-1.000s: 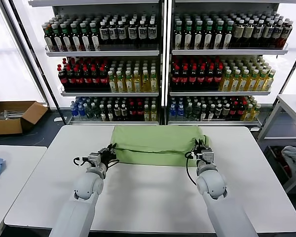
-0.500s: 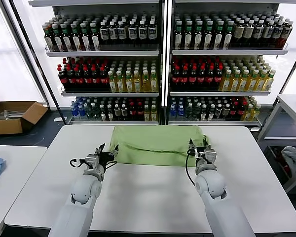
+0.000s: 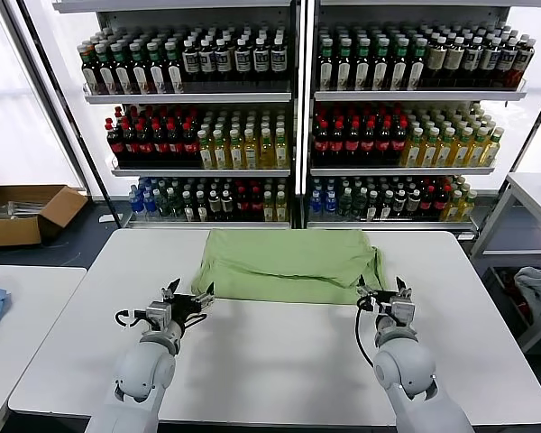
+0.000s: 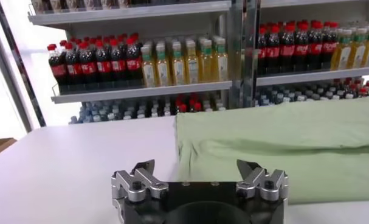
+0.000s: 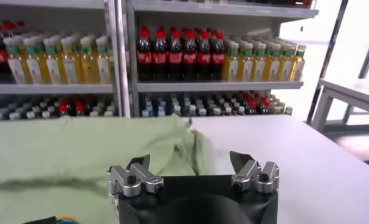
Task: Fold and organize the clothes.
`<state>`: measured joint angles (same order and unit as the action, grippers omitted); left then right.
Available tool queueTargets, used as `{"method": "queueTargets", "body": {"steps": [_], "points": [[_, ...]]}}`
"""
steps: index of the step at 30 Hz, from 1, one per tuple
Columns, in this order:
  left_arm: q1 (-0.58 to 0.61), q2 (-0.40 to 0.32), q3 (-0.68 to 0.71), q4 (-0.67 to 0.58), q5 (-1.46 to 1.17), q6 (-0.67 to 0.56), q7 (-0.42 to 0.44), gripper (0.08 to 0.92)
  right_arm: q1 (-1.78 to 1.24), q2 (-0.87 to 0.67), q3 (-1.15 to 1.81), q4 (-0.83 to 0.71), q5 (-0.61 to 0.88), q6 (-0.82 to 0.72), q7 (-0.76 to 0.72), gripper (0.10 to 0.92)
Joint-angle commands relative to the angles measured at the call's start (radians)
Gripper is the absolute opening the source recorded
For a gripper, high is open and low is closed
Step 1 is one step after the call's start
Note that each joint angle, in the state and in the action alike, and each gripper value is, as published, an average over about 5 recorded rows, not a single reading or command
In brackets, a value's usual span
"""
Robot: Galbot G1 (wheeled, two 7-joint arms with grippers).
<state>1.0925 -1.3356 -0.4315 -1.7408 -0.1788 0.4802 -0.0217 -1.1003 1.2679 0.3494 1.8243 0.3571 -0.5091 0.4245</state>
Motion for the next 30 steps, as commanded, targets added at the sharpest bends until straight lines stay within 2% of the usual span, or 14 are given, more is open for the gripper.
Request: {"method": "queueTargets", "body": {"steps": [1,22,25,30], "points": [[0.025,0.003,-0.005,0.001,0.008,0.007,0.001,0.823,-0.052,-0.019,0.011,0.009,-0.015,-0.014,0.006,0.823],[-0.056,0.010,0.020,0.141,0.004,0.010,0.005,0.820,0.008,0.013,-0.007,-0.111,-0.014,-0.018,-0.009,0.815],[-0.057,0.012,0.021,0.153,0.006,0.013,0.007,0.787,0.008,0.018,-0.006,-0.123,-0.011,-0.014,-0.013,0.766],[-0.062,0.012,0.020,0.165,0.007,0.011,0.007,0.653,0.003,0.021,-0.004,-0.131,-0.013,-0.013,-0.020,0.623]]}}
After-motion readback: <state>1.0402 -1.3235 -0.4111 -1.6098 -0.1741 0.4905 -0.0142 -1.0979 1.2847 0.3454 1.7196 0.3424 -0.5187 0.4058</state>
